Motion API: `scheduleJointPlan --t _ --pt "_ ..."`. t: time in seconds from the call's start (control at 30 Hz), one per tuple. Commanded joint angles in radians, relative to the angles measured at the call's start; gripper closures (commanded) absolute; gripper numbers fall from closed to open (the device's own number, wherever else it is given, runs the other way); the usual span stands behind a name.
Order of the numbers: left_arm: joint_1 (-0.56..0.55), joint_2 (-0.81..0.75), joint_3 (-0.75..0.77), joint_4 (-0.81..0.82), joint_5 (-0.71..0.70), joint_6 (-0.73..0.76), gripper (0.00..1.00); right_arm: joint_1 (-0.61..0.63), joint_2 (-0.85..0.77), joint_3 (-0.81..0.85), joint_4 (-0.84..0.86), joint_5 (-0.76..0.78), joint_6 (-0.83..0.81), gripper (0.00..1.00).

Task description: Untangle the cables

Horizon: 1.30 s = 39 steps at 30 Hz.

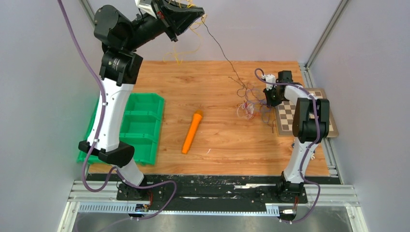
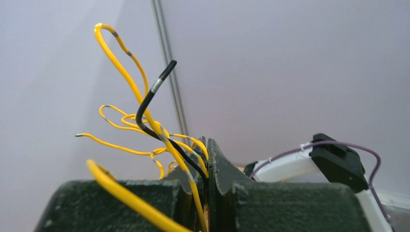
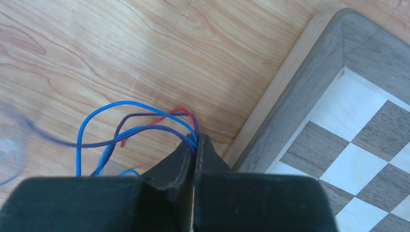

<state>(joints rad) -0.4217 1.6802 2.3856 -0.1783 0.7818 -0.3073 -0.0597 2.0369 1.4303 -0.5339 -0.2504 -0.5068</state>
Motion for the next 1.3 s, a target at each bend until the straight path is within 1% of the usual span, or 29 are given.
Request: scheduleJointPlan --t 0.0,0.13,0.17,0.2,0.23,0.3,0.37,0.4,0.43,0.47,0.53,0.57,0.6,0.7,0.8,0.83,0.87,0.9,0.93,0.97,1.0,1.03,1.07,1.1,1.13,1.17,1.2,1.23,1.27 --pt "0.007 -0.001 0.038 0.160 -0.120 0.015 1.00 -0.003 0.036 0.010 -0.012 0.076 -0.050 1.00" --pt "0.006 0.015 0.035 0.206 -0.126 0.010 1.00 0.002 0.015 0.015 -0.035 0.008 -0.050 1.00" --pt "0.006 0.017 0.036 0.214 -0.132 0.023 1.00 0.005 0.008 0.018 -0.047 -0.008 -0.047 0.95" --pt "0.006 0.021 0.038 0.232 -0.146 0.029 1.00 0.007 0.002 0.025 -0.070 -0.043 -0.053 0.86" --pt "0.006 0.023 0.041 0.241 -0.150 0.030 1.00 0.007 0.000 0.048 -0.117 -0.089 -0.062 0.71" --pt "0.006 0.034 0.045 0.242 -0.118 0.000 1.00 0.008 -0.011 0.109 -0.210 -0.192 -0.057 0.52" --pt "0.006 0.027 0.003 0.229 -0.080 -0.063 1.00 0.007 -0.039 0.207 -0.302 -0.324 -0.053 0.37" --pt "0.006 0.018 -0.062 0.231 -0.067 -0.080 1.00 0.007 -0.060 0.255 -0.337 -0.395 -0.043 0.29" --pt "0.005 -0.002 -0.099 0.245 -0.035 -0.107 1.00 0.008 -0.082 0.304 -0.363 -0.464 -0.033 0.23" --pt "0.004 -0.013 -0.183 0.253 -0.021 -0.115 1.00 0.008 -0.106 0.347 -0.382 -0.534 -0.022 0.18" --pt "0.002 -0.034 -0.280 0.270 0.021 -0.140 1.00 0.016 -0.162 0.419 -0.389 -0.671 0.017 0.09" --pt "0.002 -0.036 -0.303 0.277 0.057 -0.164 1.00 0.028 -0.181 0.455 -0.387 -0.732 0.039 0.02" --pt "0.001 -0.034 -0.333 0.278 0.076 -0.177 0.99 0.044 -0.198 0.485 -0.379 -0.776 0.060 0.00" --pt "-0.004 -0.019 -0.399 0.296 0.155 -0.261 0.95 0.132 -0.228 0.543 -0.341 -0.846 0.112 0.00" --pt "-0.011 -0.014 -0.471 0.301 0.182 -0.297 0.91 0.201 -0.242 0.540 -0.287 -0.844 0.156 0.00" --pt "-0.012 -0.011 -0.503 0.280 0.201 -0.297 0.90 0.211 -0.241 0.529 -0.280 -0.842 0.160 0.00" --pt "-0.011 -0.010 -0.519 0.256 0.212 -0.281 0.83 0.215 -0.239 0.516 -0.279 -0.841 0.161 0.00" --pt "-0.012 -0.012 -0.549 0.176 0.244 -0.257 0.78 0.214 -0.239 0.498 -0.281 -0.831 0.163 0.00" --pt "-0.011 -0.015 -0.561 0.122 0.260 -0.183 0.68 0.208 -0.241 0.477 -0.282 -0.820 0.163 0.00" --pt "-0.010 -0.027 -0.575 -0.013 0.290 -0.134 0.63 0.202 -0.247 0.455 -0.284 -0.818 0.159 0.00" --pt "-0.008 -0.033 -0.576 -0.097 0.299 0.000 0.49 0.194 -0.258 0.430 -0.286 -0.815 0.154 0.00" --pt "0.006 -0.047 -0.575 -0.296 0.288 0.075 0.43 0.192 -0.269 0.407 -0.290 -0.795 0.142 0.00" --pt "0.020 -0.057 -0.581 -0.385 0.272 0.203 0.35 0.191 -0.283 0.380 -0.298 -0.775 0.122 0.00" --pt "0.067 -0.076 -0.619 -0.524 0.246 0.250 0.32 0.191 -0.298 0.352 -0.308 -0.751 0.096 0.00" --pt "0.103 -0.087 -0.649 -0.572 0.232 0.322 0.28 0.192 -0.310 0.323 -0.314 -0.725 0.075 0.01" --pt "0.173 -0.108 -0.715 -0.623 0.223 0.345 0.27 0.193 -0.320 0.289 -0.317 -0.704 0.058 0.01" --pt "0.213 -0.118 -0.744 -0.636 0.211 0.377 0.26 0.192 -0.326 0.259 -0.321 -0.692 0.042 0.02" --pt "0.279 -0.133 -0.790 -0.638 0.208 0.395 0.25 0.194 -0.328 0.235 -0.328 -0.682 0.026 0.03" --pt "0.301 -0.138 -0.806 -0.644 0.185 0.442 0.25 0.198 -0.326 0.207 -0.330 -0.666 0.014 0.05"
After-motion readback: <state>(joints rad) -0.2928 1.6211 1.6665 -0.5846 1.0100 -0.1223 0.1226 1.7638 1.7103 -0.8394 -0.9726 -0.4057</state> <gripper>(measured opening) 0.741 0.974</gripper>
